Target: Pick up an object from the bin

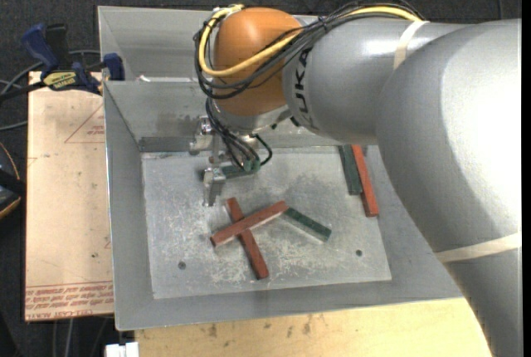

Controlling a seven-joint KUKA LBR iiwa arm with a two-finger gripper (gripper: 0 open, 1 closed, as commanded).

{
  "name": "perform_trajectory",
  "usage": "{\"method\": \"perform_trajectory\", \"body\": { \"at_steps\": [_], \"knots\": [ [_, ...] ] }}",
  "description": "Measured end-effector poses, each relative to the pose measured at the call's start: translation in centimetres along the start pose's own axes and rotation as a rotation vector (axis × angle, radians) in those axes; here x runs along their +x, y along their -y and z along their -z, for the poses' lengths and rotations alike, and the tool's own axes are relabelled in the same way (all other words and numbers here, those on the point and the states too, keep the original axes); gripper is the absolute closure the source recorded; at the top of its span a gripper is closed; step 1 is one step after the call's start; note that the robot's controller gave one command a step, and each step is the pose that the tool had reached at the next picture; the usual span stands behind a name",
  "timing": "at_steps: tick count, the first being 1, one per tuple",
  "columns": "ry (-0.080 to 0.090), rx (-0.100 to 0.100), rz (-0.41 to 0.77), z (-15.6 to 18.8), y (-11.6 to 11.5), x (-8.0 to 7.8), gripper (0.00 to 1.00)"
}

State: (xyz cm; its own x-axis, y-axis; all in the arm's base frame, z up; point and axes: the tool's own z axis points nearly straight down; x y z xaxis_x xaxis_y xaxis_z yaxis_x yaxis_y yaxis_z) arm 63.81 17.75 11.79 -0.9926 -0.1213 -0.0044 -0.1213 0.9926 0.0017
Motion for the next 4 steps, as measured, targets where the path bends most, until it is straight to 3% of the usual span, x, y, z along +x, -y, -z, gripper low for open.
{"method": "perform_trajectory", "body": {
  "at_steps": [1, 2, 3, 4],
  "knots": [
    [-0.007, 0.001, -0.059, 0.7, 2.8, 0.1, 0.00],
    [0.001, 0.000, -0.009, 1.4, 3.4, -0.3, 0.00],
    [-0.005, -0.004, -0.090, -3.4, 5.8, -0.4, 0.00],
    [0.008, -0.003, -0.099, -3.3, 5.9, -0.5, 1.00]
  ]
}}
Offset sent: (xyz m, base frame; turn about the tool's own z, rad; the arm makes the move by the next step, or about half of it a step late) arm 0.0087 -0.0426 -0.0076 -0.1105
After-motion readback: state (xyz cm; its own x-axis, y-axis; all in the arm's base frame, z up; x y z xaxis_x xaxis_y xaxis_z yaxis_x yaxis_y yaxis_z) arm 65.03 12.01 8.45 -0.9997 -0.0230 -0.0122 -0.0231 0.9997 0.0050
